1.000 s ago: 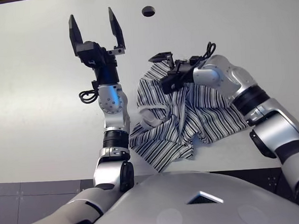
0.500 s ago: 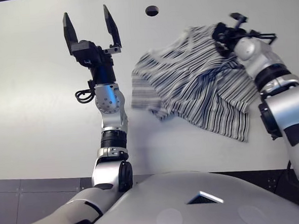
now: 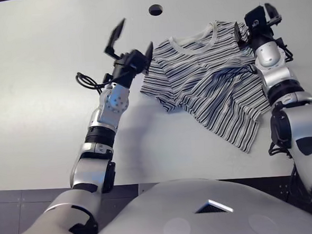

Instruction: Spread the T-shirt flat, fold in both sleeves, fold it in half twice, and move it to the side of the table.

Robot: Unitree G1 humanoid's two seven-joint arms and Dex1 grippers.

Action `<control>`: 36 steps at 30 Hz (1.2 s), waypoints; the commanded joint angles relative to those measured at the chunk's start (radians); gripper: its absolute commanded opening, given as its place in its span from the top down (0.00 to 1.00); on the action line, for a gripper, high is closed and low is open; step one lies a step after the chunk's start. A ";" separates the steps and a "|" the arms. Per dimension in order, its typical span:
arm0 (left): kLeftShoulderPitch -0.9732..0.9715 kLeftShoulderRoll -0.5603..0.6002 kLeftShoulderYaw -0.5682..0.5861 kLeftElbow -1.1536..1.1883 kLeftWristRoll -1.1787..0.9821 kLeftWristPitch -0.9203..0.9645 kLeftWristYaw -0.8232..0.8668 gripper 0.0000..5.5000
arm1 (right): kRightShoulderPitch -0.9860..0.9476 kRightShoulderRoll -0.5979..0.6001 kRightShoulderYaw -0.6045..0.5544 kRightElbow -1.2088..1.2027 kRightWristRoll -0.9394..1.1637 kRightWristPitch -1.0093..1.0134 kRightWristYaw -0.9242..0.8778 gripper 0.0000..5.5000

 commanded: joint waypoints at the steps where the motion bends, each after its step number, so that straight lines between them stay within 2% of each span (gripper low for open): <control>1: -0.035 0.096 -0.122 0.005 0.086 -0.007 -0.147 0.13 | 0.227 -0.058 0.022 -0.397 -0.010 -0.059 0.062 0.17; 6: -0.070 0.247 -0.261 0.042 0.217 -0.024 -0.300 0.13 | 0.424 -0.087 -0.001 -0.932 0.003 0.067 0.157 0.17; 10: -0.137 0.347 -0.300 0.088 0.263 -0.022 -0.324 0.13 | 0.485 -0.085 0.014 -1.132 -0.012 0.133 0.212 0.17; 13: -0.258 0.348 -0.337 0.224 0.310 0.018 -0.249 0.13 | 0.504 -0.068 0.040 -1.157 -0.037 0.156 0.230 0.17; 18: -0.503 0.261 -0.429 0.552 0.405 0.153 -0.064 0.13 | 0.506 -0.049 0.086 -1.186 -0.052 0.166 0.261 0.17; 22: -0.584 0.186 -0.409 0.636 0.369 0.170 0.122 0.13 | 0.508 -0.036 0.105 -1.192 -0.056 0.169 0.269 0.17; 25: -0.598 0.194 -0.359 0.631 0.314 0.143 0.280 0.13 | 0.508 -0.035 0.109 -1.185 -0.054 0.169 0.271 0.17; 27: -0.549 0.256 -0.299 0.550 0.244 0.050 0.361 0.13 | 0.495 -0.037 0.108 -1.170 -0.052 0.166 0.275 0.17; 29: -0.447 0.327 -0.229 0.383 0.153 -0.080 0.370 0.13 | 0.479 -0.040 0.105 -1.154 -0.049 0.165 0.281 0.17; 30: -0.339 0.357 -0.205 0.211 0.071 -0.148 0.303 0.13 | 0.470 -0.043 0.102 -1.148 -0.049 0.167 0.283 0.17; 33: -0.011 0.427 -0.297 -0.293 -0.096 -0.188 0.036 0.13 | 0.416 -0.063 0.075 -1.132 -0.058 0.170 0.274 0.17; 36: 0.101 0.421 -0.372 -0.455 -0.098 -0.135 -0.123 0.13 | 0.383 -0.086 0.026 -1.191 -0.048 0.181 0.263 0.17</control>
